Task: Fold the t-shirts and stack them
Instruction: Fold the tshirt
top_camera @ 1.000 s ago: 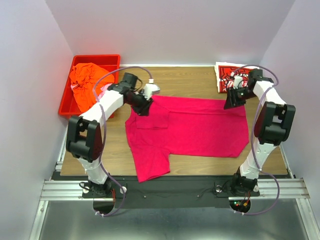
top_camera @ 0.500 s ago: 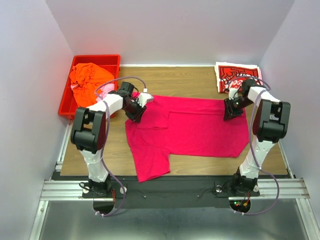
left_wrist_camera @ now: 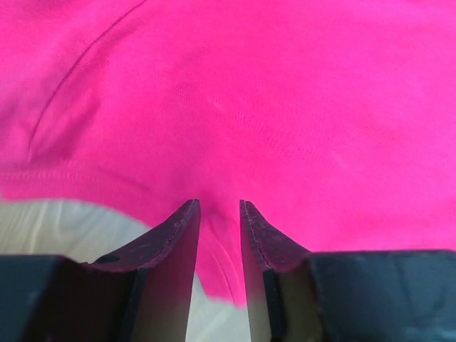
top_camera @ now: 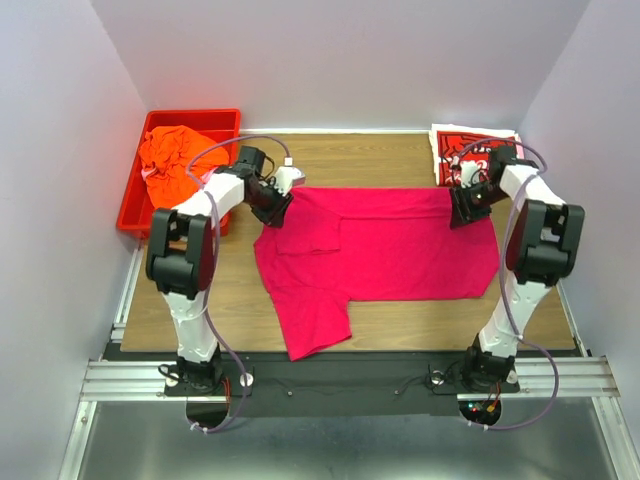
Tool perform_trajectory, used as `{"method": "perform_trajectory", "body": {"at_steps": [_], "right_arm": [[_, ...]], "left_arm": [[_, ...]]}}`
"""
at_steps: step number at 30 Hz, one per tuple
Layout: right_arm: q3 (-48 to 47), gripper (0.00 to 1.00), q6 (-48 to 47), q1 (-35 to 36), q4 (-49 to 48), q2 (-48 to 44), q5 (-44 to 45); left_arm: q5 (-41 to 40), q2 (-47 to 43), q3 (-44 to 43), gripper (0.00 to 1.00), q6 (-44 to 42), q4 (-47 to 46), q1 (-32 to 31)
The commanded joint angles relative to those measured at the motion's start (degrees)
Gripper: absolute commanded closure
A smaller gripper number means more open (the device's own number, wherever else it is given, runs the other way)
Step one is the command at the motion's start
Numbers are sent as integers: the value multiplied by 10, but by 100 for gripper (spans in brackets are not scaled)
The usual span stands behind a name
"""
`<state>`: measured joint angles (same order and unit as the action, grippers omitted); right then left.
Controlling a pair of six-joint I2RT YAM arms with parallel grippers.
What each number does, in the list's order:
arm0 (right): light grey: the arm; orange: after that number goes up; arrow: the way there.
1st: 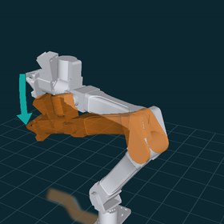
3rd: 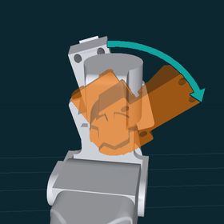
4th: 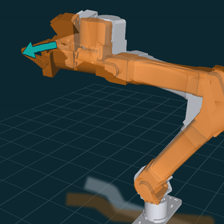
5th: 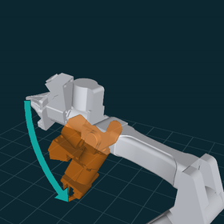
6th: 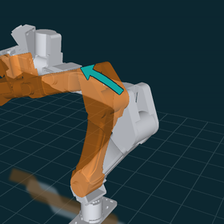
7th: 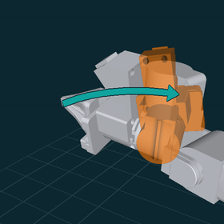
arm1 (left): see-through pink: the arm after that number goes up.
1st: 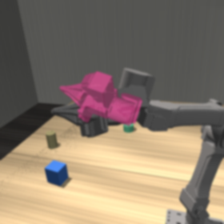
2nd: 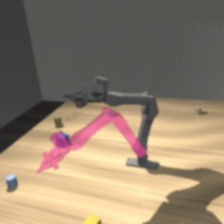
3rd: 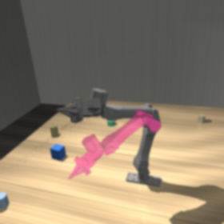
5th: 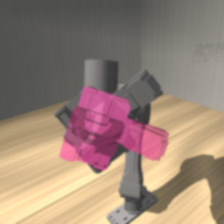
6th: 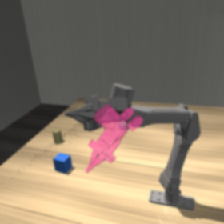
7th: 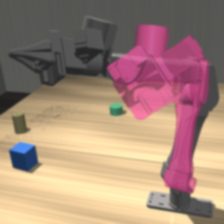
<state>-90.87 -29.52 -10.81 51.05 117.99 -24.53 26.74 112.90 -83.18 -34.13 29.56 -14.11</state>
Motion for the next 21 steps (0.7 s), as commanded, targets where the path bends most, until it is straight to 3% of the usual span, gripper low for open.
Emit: {"method": "perform_trajectory", "body": {"at_steps": [1,6,9,14,21], "right_arm": [[58,51,-122,-2,87,-155,-4],[233,47,-198,-3,98,-328,83],[275,47,-224,-2,101,-373,125],[337,47,-262,-3,74,-386,192],[414,47,-310,-3,-18,-389,259]], "left_arm": [[43,-141,33,58,-56,73,0],[26,-243,135,55,-112,104,-14],[2,-278,182,55,-120,101,-41],[-21,-305,213,55,-105,83,-102],[-3,-304,231,55,-112,77,-109]]}}
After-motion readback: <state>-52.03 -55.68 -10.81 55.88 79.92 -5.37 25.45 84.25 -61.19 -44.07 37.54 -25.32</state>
